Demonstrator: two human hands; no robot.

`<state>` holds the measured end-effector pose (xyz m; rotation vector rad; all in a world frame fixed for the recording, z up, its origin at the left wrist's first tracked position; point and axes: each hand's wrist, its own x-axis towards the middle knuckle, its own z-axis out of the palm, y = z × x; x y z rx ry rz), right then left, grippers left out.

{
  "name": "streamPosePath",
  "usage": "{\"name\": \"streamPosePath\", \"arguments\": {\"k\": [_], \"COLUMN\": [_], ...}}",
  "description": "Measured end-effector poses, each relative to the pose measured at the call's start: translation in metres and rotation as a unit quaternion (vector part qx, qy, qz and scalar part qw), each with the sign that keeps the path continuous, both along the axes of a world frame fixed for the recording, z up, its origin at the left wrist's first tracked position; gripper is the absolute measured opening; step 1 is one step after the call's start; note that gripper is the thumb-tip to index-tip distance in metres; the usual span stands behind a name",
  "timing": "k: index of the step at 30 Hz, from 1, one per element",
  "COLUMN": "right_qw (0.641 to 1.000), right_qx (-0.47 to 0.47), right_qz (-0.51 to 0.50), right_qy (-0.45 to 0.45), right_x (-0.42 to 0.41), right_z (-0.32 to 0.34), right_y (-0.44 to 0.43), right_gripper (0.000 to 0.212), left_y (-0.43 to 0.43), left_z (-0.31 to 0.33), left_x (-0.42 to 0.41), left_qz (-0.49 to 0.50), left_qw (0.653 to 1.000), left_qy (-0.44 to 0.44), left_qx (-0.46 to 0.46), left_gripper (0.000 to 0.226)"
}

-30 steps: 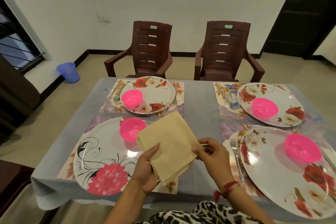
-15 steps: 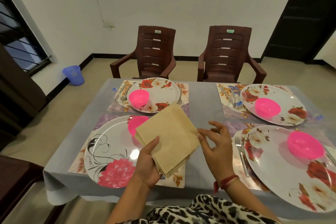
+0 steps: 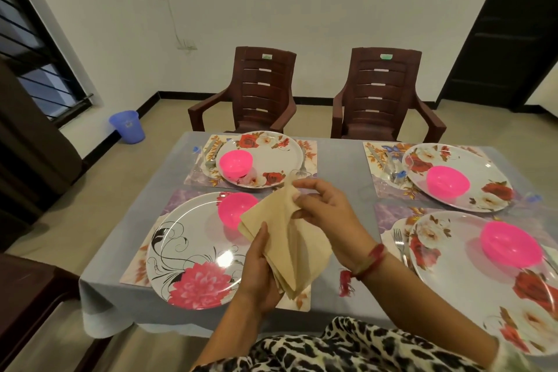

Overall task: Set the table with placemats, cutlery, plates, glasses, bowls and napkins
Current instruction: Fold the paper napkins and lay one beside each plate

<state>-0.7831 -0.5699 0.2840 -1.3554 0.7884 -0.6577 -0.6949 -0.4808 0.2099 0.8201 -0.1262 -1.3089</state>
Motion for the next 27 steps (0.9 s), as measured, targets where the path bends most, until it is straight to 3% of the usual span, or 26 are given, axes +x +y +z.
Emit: {"name": "streamPosePath", "arguments": {"k": [3,6,9,12,19,21,23,25,27], "right_qw": [0.996,0.995,0.982,0.973,0.941,0.96,0.981,0.984,0.981], "right_qx": [-0.028,-0.055,-0.114,-0.14,-0.186,-0.118,-0.009,0.077,0.1], "right_qz": [0.067,0.01,-0.042,-0.013,-0.023,-0.023,-0.018,-0.019,-0.021], "right_qy": [0.06,0.083,0.142,0.184,0.281,0.254,0.195,0.161,0.163], "right_x": [0.013,0.01,-0.005,-0.013,-0.01,-0.01,-0.011,-0.01,-0.008], "right_z": [0.001,-0.001,-0.011,-0.022,-0.031,-0.029,-0.028,-0.028,-0.03], "right_y": [0.005,-0.001,-0.008,0.001,0.012,0.008,0.003,-0.001,-0.003], "right_gripper": [0.031,0.036,0.025,0.016,0.06,0.067,0.067,0.062,0.053], "left_y": [-0.004,-0.006,-0.008,-0.011,-0.015,-0.016,-0.016,-0.015,-0.014], "left_z": [0.001,0.002,0.001,0.004,0.001,0.0,0.0,0.002,0.004], "left_x": [-0.002,-0.003,0.0,-0.001,-0.012,-0.013,-0.014,-0.015,-0.016], "left_qz": [-0.006,0.001,-0.001,-0.02,-0.036,-0.023,-0.009,0.0,0.001], "left_qw": [1.0,1.0,1.0,0.999,0.994,0.994,0.995,0.994,0.994], "left_qy": [0.004,-0.006,-0.018,-0.027,0.047,0.055,0.068,0.075,0.073], "left_qx": [-0.029,-0.028,-0.018,-0.025,-0.098,-0.087,-0.073,-0.074,-0.076], "left_gripper": [0.045,0.048,0.048,0.049,0.098,0.109,0.105,0.096,0.096]}}
